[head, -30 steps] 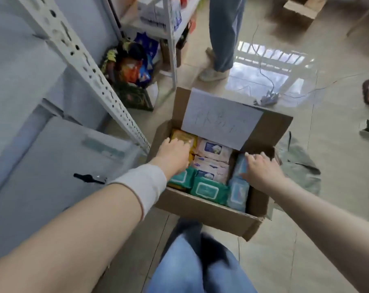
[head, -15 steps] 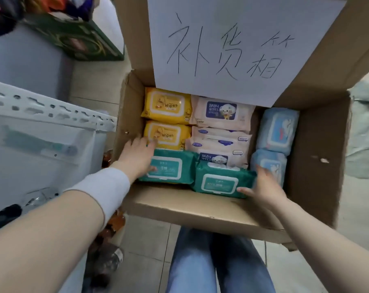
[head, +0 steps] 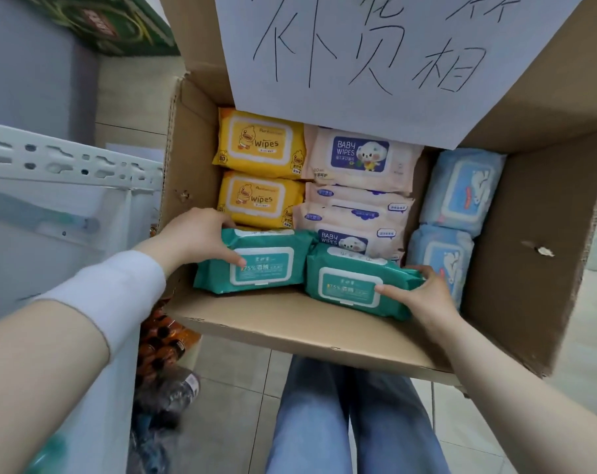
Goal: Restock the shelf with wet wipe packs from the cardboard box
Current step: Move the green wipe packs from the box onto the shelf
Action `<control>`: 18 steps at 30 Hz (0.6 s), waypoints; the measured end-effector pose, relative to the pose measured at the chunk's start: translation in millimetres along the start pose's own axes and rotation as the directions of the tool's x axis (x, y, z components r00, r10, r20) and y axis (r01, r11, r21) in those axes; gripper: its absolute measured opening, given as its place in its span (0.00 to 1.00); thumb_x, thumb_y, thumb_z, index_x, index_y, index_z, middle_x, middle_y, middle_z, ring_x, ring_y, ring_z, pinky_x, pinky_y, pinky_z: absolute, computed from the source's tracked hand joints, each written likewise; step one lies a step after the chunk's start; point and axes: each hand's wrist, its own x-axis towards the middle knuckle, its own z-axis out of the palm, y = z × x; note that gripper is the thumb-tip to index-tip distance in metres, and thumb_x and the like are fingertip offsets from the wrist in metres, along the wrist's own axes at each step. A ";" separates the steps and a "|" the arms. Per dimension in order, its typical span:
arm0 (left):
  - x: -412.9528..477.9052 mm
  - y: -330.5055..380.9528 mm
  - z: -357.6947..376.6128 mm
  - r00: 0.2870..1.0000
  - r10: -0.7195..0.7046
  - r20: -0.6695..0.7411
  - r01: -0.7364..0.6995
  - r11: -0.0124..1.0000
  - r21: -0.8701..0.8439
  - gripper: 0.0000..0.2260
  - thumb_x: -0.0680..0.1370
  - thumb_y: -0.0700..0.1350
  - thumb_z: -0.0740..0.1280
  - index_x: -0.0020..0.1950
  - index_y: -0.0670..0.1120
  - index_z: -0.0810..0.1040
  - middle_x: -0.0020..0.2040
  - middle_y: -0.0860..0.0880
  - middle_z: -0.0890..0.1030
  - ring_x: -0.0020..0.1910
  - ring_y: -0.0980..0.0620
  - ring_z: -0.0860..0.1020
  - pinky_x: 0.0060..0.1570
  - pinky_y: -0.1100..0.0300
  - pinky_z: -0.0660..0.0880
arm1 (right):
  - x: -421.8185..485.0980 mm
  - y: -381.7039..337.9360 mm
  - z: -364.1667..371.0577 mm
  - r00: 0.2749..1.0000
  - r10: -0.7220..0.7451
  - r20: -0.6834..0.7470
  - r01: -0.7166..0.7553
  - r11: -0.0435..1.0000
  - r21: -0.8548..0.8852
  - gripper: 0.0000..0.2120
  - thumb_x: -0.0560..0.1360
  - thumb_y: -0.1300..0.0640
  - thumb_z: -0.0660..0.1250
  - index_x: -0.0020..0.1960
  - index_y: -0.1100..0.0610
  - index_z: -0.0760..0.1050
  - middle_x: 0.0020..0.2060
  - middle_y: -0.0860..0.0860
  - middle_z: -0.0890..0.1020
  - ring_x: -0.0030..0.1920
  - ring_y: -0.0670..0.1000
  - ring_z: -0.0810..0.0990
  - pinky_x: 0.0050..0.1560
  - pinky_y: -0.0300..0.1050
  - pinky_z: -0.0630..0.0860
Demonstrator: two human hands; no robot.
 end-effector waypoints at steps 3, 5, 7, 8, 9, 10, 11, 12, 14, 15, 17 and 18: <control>-6.8 -7.9 9.2 0.993 -0.042 -0.111 0.007 0.954 -0.299 0.28 0.64 0.53 0.78 0.61 0.51 0.75 0.59 0.49 0.78 0.56 0.50 0.76 0.53 0.55 0.75 | -1.0 7.5 4.4 0.989 0.057 0.136 -0.082 0.980 0.184 0.18 0.63 0.61 0.77 0.51 0.54 0.77 0.43 0.48 0.82 0.41 0.43 0.82 0.39 0.30 0.79; -12.1 -14.1 18.4 0.982 -0.095 -0.163 -0.007 0.848 -0.530 0.25 0.64 0.51 0.78 0.58 0.53 0.75 0.54 0.52 0.78 0.53 0.52 0.76 0.51 0.56 0.75 | 0.9 10.6 6.7 0.986 0.035 0.165 -0.060 0.987 0.152 0.19 0.65 0.64 0.76 0.54 0.54 0.76 0.43 0.45 0.82 0.41 0.41 0.81 0.39 0.29 0.77; -18.2 -19.2 30.4 0.974 -0.150 -0.171 -0.019 0.695 -0.719 0.20 0.65 0.48 0.78 0.54 0.55 0.76 0.51 0.55 0.79 0.51 0.54 0.77 0.51 0.57 0.75 | 1.8 11.2 7.7 0.982 0.036 0.186 -0.064 0.987 0.145 0.20 0.65 0.65 0.75 0.54 0.55 0.76 0.43 0.45 0.82 0.43 0.42 0.80 0.38 0.28 0.77; -20.7 -20.8 36.9 0.972 -0.169 -0.162 -0.021 0.625 -0.780 0.18 0.66 0.46 0.77 0.52 0.55 0.76 0.49 0.56 0.79 0.50 0.56 0.77 0.50 0.59 0.75 | 3.4 12.3 7.7 0.982 0.036 0.188 -0.064 0.988 0.144 0.21 0.65 0.66 0.75 0.55 0.56 0.76 0.43 0.45 0.82 0.44 0.43 0.80 0.37 0.27 0.77; -22.4 -21.2 43.4 0.973 -0.178 -0.149 -0.024 0.560 -0.828 0.16 0.67 0.44 0.77 0.50 0.56 0.76 0.48 0.57 0.79 0.49 0.57 0.77 0.49 0.61 0.75 | 4.1 11.6 8.0 0.983 0.034 0.181 -0.060 0.988 0.139 0.22 0.65 0.66 0.75 0.56 0.56 0.76 0.43 0.45 0.82 0.43 0.42 0.81 0.36 0.26 0.77; -24.3 -20.0 48.4 0.975 -0.177 -0.136 -0.029 0.506 -0.862 0.16 0.67 0.42 0.76 0.48 0.56 0.76 0.47 0.58 0.79 0.48 0.59 0.78 0.46 0.63 0.75 | 4.3 11.2 7.7 0.984 0.031 0.173 -0.055 0.989 0.135 0.22 0.65 0.66 0.75 0.56 0.56 0.75 0.43 0.45 0.81 0.41 0.41 0.81 0.35 0.25 0.76; -24.9 -19.0 53.5 0.978 -0.167 -0.127 -0.035 0.469 -0.883 0.16 0.68 0.40 0.76 0.48 0.56 0.75 0.46 0.58 0.79 0.47 0.61 0.77 0.43 0.66 0.75 | 3.1 9.8 7.7 0.985 0.021 0.169 -0.044 0.990 0.131 0.21 0.65 0.66 0.75 0.56 0.56 0.75 0.42 0.45 0.81 0.40 0.40 0.81 0.33 0.25 0.75; -25.0 -18.2 57.7 0.979 -0.158 -0.127 -0.042 0.453 -0.891 0.16 0.68 0.38 0.75 0.49 0.53 0.75 0.46 0.57 0.80 0.46 0.61 0.77 0.41 0.68 0.75 | 3.2 11.0 7.6 0.987 0.009 0.160 -0.030 0.991 0.129 0.21 0.65 0.66 0.75 0.55 0.55 0.75 0.41 0.44 0.80 0.40 0.40 0.80 0.33 0.24 0.75; -23.3 -17.9 63.3 0.978 -0.157 -0.136 -0.055 0.438 -0.898 0.19 0.68 0.37 0.75 0.55 0.49 0.74 0.48 0.56 0.80 0.47 0.61 0.78 0.43 0.67 0.75 | -0.3 11.5 7.5 0.991 -0.018 0.135 0.003 0.994 0.113 0.20 0.65 0.65 0.76 0.54 0.55 0.75 0.41 0.44 0.80 0.42 0.41 0.79 0.37 0.28 0.76; -22.9 -18.3 64.0 0.976 -0.162 -0.143 -0.060 0.432 -0.900 0.20 0.68 0.38 0.75 0.57 0.48 0.74 0.48 0.56 0.80 0.48 0.60 0.78 0.46 0.64 0.76 | -3.8 10.0 7.7 0.992 -0.030 0.124 0.016 0.994 0.107 0.19 0.65 0.64 0.76 0.53 0.54 0.75 0.42 0.44 0.80 0.43 0.42 0.79 0.42 0.32 0.76; -24.1 -16.2 61.5 0.976 -0.158 -0.152 -0.071 0.425 -0.902 0.20 0.69 0.39 0.75 0.58 0.48 0.74 0.49 0.55 0.80 0.50 0.57 0.78 0.52 0.59 0.76 | -10.8 7.5 5.4 0.994 -0.040 0.104 0.029 0.993 0.111 0.15 0.65 0.63 0.76 0.47 0.52 0.76 0.43 0.45 0.81 0.44 0.44 0.80 0.51 0.41 0.75; -27.2 -13.4 58.4 0.976 -0.149 -0.158 -0.081 0.426 -0.901 0.19 0.69 0.40 0.75 0.57 0.49 0.75 0.50 0.54 0.80 0.51 0.55 0.79 0.53 0.57 0.76 | -16.0 5.1 3.3 0.995 -0.043 0.095 0.033 0.994 0.108 0.14 0.65 0.62 0.76 0.45 0.50 0.76 0.43 0.46 0.81 0.45 0.45 0.80 0.52 0.43 0.76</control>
